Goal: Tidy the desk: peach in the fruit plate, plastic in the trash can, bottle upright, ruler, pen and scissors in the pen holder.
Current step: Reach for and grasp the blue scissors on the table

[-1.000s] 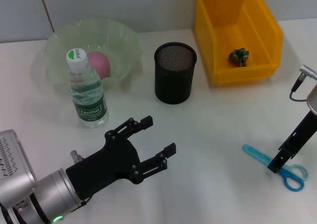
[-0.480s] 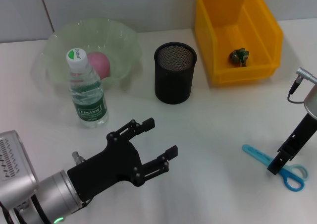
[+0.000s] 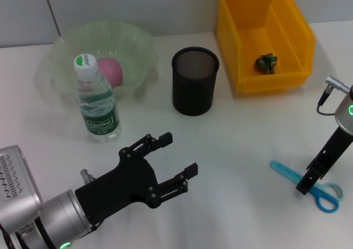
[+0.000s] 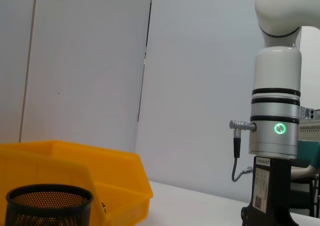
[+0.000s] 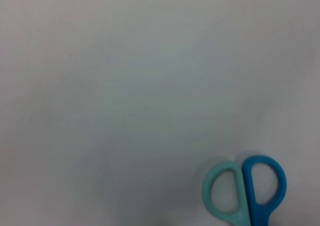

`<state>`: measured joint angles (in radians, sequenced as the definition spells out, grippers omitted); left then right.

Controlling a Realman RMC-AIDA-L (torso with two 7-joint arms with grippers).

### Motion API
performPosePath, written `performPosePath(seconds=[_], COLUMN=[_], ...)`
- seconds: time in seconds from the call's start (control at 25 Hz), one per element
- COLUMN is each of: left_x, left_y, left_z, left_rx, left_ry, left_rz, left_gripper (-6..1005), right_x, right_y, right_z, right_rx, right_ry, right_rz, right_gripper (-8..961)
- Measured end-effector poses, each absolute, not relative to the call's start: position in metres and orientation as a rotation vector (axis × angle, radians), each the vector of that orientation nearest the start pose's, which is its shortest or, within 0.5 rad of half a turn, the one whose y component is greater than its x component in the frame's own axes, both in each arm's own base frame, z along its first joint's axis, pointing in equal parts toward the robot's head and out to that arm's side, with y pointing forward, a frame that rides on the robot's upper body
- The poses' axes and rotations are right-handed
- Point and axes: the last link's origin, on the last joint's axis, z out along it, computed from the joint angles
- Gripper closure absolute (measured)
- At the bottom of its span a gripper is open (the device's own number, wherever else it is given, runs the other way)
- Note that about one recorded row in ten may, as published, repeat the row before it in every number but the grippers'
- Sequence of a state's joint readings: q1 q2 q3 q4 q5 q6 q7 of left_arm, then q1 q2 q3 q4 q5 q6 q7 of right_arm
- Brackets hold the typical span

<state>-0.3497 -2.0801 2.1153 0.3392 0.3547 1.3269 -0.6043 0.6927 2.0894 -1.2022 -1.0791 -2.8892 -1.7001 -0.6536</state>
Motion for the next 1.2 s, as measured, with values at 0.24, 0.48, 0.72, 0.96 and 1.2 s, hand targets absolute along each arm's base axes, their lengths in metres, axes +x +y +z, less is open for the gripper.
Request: performPosePath(seconds=[0.24, 0.48, 0.72, 0.96, 1.2], left_x=[-0.246, -0.245, -0.245, -0.245, -0.246], left_y=[0.248, 0.248, 0.248, 0.247, 0.247], left_z=[-0.105, -0.105, -0.105, -0.106, -0.106], left_rx=[-2.519, -2.521, -2.522, -2.528, -2.530], left_ry=[-0.383, -0.380, -0.380, -0.379, -0.381], left_rz=[-1.069, -1.069, -1.069, -1.068, -1.066], left_gripper=[202, 202, 202, 202, 202], right_x=[0.239, 0.239, 0.238, 0.237, 0.233], right_y=[0.347, 0.346, 0.346, 0.345, 0.344], right_z=[0.009, 0.008, 0.006, 0.006, 0.003], right_rx=[1.050, 1.055, 1.050, 1.044, 1.062], right_ry=[2.241, 2.232, 2.229, 2.222, 2.194], right_rz=[0.357, 0.357, 0.351, 0.359, 0.376], right_gripper=[181, 183, 184, 186, 187])
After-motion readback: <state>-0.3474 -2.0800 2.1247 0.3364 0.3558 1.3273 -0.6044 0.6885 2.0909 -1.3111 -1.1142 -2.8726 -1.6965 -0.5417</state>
